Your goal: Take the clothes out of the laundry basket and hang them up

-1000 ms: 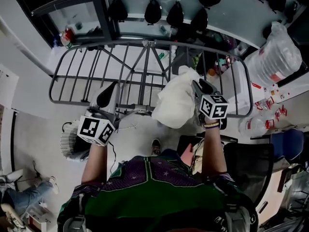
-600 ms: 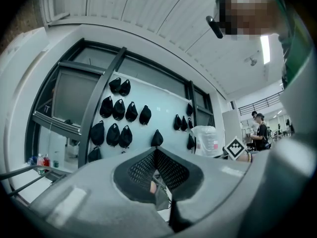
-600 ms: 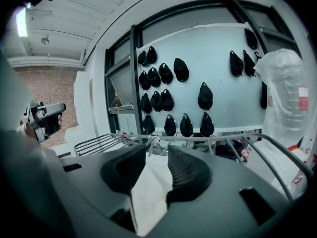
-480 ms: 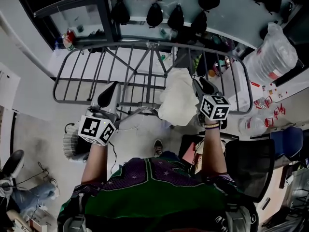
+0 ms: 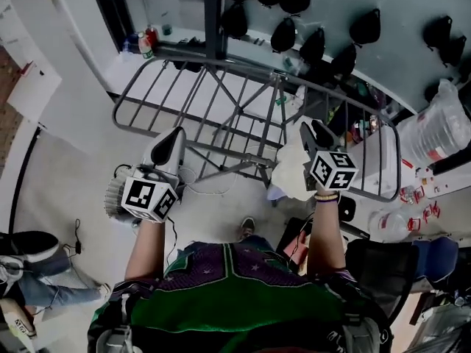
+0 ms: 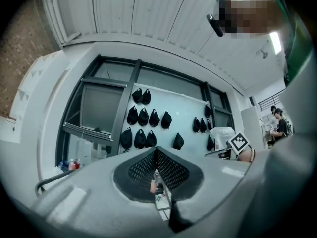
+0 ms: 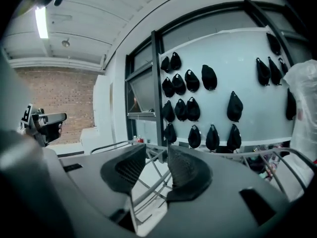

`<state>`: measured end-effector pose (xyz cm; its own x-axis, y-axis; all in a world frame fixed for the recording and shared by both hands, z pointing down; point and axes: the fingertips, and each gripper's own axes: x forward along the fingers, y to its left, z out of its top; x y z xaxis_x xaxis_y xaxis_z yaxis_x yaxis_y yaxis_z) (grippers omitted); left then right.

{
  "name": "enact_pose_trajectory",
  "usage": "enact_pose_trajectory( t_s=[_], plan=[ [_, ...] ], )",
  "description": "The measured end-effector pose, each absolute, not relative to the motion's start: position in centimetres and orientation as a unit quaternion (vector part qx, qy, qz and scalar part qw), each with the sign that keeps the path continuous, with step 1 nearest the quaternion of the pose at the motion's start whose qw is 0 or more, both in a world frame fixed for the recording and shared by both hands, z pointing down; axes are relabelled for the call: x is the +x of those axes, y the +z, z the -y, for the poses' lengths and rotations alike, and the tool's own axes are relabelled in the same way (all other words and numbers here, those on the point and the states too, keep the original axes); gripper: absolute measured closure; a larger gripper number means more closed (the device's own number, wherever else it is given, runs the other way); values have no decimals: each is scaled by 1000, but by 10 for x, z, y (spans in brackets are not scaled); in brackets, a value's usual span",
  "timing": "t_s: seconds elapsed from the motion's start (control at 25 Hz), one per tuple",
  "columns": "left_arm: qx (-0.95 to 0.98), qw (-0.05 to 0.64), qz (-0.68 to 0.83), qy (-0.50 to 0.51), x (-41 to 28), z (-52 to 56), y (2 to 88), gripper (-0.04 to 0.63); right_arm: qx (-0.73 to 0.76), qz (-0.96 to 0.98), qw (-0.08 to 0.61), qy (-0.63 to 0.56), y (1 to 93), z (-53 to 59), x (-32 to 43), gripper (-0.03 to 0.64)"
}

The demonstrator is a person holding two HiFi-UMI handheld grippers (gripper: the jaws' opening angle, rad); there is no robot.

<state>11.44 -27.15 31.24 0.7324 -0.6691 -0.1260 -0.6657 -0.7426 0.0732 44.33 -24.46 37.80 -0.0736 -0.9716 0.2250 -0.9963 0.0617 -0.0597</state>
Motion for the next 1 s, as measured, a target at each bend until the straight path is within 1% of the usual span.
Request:
enact_pose_trajectory(
  t_s=[0.56,1.0],
  plan=[
    [859,-13,506,-71,-61,238,305,578,544,837,32,50,335,298,244,485],
    [784,-28,617,-68,-172,184,299,578,415,909,15,31,310,306,94,485]
  ],
)
